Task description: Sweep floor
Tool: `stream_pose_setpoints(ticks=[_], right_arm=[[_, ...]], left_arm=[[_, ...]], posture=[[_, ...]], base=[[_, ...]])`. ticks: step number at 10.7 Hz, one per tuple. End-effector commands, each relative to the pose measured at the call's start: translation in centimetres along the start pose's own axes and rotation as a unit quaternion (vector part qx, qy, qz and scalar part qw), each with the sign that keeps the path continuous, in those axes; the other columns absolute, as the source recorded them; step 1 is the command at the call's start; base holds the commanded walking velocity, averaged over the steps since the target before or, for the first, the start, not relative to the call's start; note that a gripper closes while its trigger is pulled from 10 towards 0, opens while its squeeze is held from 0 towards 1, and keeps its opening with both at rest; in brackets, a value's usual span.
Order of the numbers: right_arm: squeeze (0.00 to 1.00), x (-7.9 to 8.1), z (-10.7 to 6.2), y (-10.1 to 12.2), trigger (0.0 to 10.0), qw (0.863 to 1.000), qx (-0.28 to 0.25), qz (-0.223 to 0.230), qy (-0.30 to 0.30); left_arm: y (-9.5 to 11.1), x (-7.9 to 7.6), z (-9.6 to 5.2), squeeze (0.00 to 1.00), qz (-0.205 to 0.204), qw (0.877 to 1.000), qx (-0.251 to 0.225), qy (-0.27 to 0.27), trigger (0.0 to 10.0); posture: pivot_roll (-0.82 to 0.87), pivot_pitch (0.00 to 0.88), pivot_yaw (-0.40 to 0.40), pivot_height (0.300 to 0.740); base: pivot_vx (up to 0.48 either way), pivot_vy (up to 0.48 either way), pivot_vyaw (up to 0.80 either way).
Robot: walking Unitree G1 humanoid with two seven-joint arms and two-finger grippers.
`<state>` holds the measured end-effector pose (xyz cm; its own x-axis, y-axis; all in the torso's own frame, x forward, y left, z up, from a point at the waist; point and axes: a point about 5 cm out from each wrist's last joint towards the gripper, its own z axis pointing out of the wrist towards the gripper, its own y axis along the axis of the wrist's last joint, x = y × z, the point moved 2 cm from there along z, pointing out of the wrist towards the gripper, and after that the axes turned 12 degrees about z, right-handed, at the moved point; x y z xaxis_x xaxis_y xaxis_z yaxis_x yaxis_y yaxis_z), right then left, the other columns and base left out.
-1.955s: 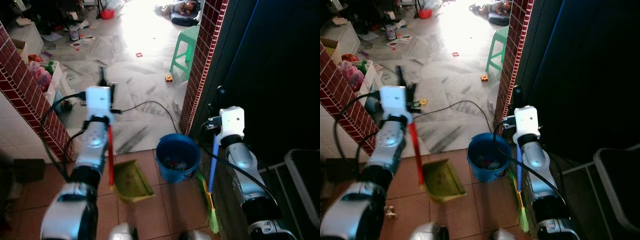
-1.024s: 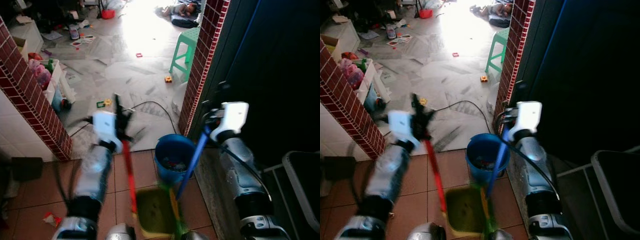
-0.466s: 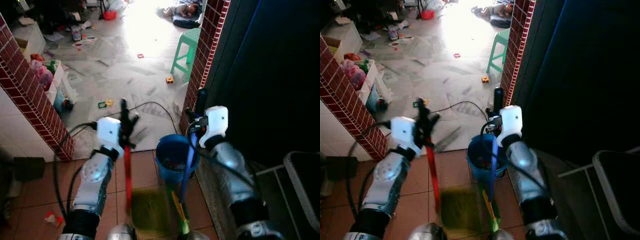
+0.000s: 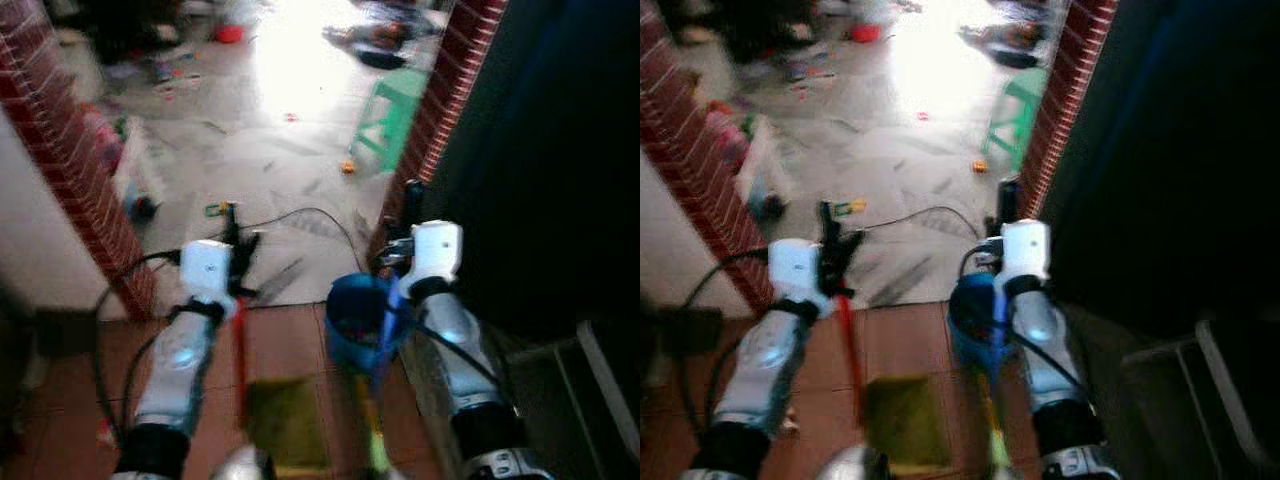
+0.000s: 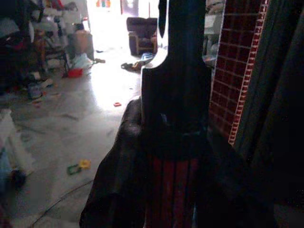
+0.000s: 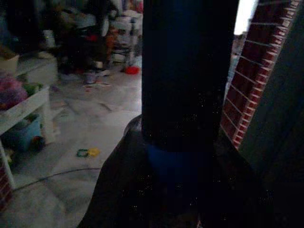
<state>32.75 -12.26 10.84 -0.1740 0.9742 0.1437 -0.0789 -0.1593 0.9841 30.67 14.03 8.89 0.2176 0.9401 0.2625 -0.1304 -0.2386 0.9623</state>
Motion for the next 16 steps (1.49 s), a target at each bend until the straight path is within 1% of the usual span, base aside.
stream_pose_setpoints(ticks=[1, 2, 3, 4, 5, 6, 8, 10, 12, 14, 15, 16], right_arm=[[0.0, -1.0, 0.3, 0.6, 10.0, 1.0, -0.014, -0.002, -0.018], [0.0, -0.4, 1.1, 0.6, 10.0, 1.0, -0.011, 0.003, -0.001], [0.0, 0.0, 1.0, 0.8, 10.0, 1.0, -0.023, -0.001, 0.005], [0.0, -0.1, 1.0, 0.7, 10.0, 1.0, -0.025, 0.001, -0.001], [0.0, 0.1, 1.1, 0.9, 10.0, 0.999, -0.031, -0.014, 0.004], [0.0, 0.2, 1.4, 1.1, 10.0, 0.999, -0.036, -0.013, 0.009], [0.0, 0.0, 1.5, 1.2, 10.0, 0.999, -0.038, -0.025, 0.008], [0.0, 0.0, 1.8, 1.3, 10.0, 0.999, -0.04, -0.025, 0.01], [0.0, 0.0, 1.8, 1.4, 10.0, 0.999, -0.042, -0.025, 0.012], [0.0, -0.3, 1.7, 1.3, 10.0, 0.999, -0.042, -0.029, 0.005], [0.0, -0.4, 1.7, 1.3, 10.0, 0.999, -0.043, -0.026, 0.001], [0.0, -0.5, 1.6, 1.3, 10.0, 0.999, -0.044, -0.03, -0.002]], left_arm=[[1.1, -0.7, 0.7, 0.0, 0.007, 1.0, -0.025, -0.007, 10.0], [1.3, -1.4, 0.6, 0.0, 0.02, 1.0, -0.02, -0.002, 10.0], [1.3, -1.5, 0.9, 0.0, 0.026, 0.999, -0.021, -0.008, 10.0], [1.5, -1.4, 1.6, 0.0, 0.027, 0.999, -0.022, -0.009, 10.0], [2.1, -1.6, 2.2, 0.0, 0.028, 0.999, -0.032, -0.013, 10.0], [2.7, -2.0, 2.5, 0.0, 0.029, 0.999, -0.043, -0.015, 10.0], [3.5, -2.4, 2.8, 0.0, 0.039, 0.998, -0.054, -0.01, 10.0], [4.5, -2.3, 3.3, 0.0, 0.034, 0.997, -0.066, -0.001, 10.0], [4.7, -2.6, 3.3, 0.0, 0.032, 0.997, -0.069, 0.001, 10.0], [4.2, -3.0, 2.7, 0.0, 0.018, 0.998, -0.057, -0.007, 10.0], [3.8, -3.3, 2.5, 0.0, 0.012, 0.999, -0.051, -0.014, 10.0], [3.9, -3.4, 2.6, 0.0, 0.008, 0.998, -0.051, -0.02, 10.0]], posture=[[0.05, 0.0, -0.042, 0.74], [0.04, 0.0, -0.002, 0.74], [0.02, 0.0, 0.026, 0.74], [0.01, 0.0, 0.032, 0.74], [0.0, 0.0, 0.033, 0.74], [0.0, 0.0, 0.029, 0.74], [0.0, 0.0, 0.027, 0.74], [0.0, 0.0, 0.028, 0.74], [0.0, 0.0, 0.028, 0.74], [-0.01, 0.0, 0.032, 0.74], [-0.01, 0.0, 0.034, 0.74], [-0.01, 0.0, 0.035, 0.74]], base=[[0.0, 0.48, 0.0], [0.0, 0.48, 0.0], [0.0, 0.48, 0.0], [0.0, 0.48, 0.0], [0.0, 0.48, 0.0], [0.0, 0.48, 0.79], [0.0, 0.0, 0.79], [0.0, 0.0, 0.79], [0.0, 0.0, 0.79], [0.0, 0.0, 0.64], [0.0, 0.0, 0.0], [0.0, 0.0, 0.0]])
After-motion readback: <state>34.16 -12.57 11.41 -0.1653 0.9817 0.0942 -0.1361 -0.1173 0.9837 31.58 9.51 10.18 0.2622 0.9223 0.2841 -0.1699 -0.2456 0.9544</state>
